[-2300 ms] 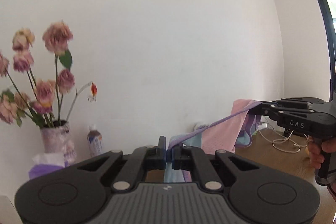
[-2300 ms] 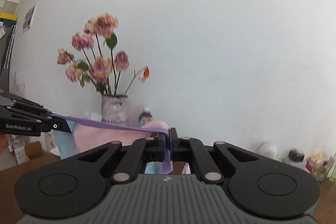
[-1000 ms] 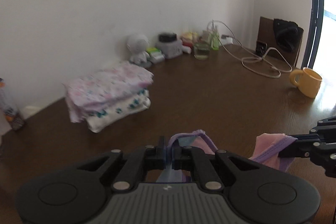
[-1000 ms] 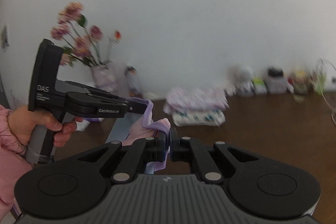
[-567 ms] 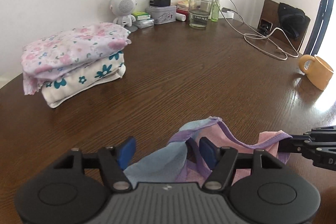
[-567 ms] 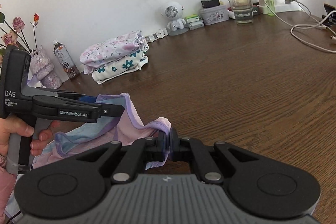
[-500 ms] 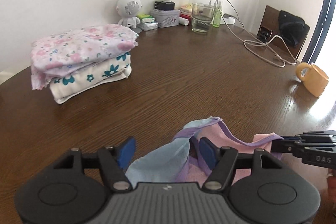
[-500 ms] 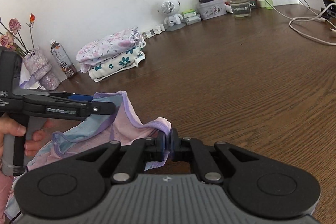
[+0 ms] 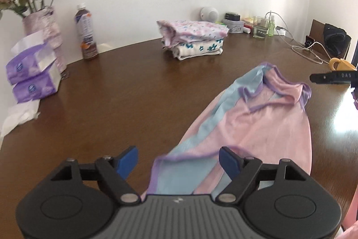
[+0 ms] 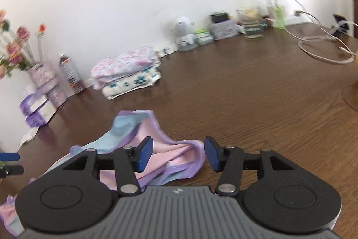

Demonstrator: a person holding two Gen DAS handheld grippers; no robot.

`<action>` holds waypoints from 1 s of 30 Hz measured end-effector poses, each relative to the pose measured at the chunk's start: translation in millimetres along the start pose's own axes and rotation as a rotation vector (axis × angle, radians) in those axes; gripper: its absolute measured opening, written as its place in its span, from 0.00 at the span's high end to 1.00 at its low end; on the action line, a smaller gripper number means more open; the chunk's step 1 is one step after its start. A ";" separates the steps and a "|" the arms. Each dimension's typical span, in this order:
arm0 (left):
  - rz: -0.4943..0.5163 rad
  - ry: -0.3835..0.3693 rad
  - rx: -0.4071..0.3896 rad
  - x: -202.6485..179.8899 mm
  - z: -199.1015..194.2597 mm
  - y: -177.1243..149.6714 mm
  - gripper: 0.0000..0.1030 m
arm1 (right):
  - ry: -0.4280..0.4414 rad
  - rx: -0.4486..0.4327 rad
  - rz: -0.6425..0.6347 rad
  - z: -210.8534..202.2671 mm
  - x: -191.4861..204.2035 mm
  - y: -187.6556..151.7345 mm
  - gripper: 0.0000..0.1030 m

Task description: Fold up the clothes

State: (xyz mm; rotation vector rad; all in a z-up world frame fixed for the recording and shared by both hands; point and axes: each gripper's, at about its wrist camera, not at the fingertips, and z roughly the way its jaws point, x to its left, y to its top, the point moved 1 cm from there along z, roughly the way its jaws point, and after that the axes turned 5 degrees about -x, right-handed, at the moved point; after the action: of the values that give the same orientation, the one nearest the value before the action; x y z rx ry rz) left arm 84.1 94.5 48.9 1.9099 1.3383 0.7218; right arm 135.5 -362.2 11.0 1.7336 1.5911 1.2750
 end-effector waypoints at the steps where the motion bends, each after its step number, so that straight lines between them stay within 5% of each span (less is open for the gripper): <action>1: -0.007 0.021 0.006 4.5 -4.4 -11.2 0.24 | 0.025 0.011 -0.028 2.8 10.5 -1.9 0.50; 4: -0.057 0.061 0.021 19.4 -11.5 -34.1 0.24 | 0.102 0.051 -0.105 16.8 43.6 -8.5 0.50; 8: -0.145 0.026 -0.005 37.1 -13.3 -35.4 0.25 | 0.188 0.106 -0.188 41.6 92.0 -16.3 0.50; 15: -0.113 -0.055 -0.010 38.5 20.0 -7.9 0.39 | 0.194 0.168 -0.246 78.5 144.4 -21.8 0.50; 26: -0.098 -0.137 0.012 39.8 54.0 -4.1 0.52 | 0.195 0.252 -0.232 112.6 161.2 -21.1 0.59; 30: -0.068 -0.141 0.011 36.5 57.4 -1.4 0.65 | 0.225 0.274 -0.170 121.6 156.9 -25.6 0.64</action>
State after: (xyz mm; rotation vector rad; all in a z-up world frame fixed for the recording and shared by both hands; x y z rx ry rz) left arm 138.5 116.9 14.7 1.8784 1.3142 0.5365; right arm 210.2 -178.6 -16.8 1.6086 2.0798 1.2500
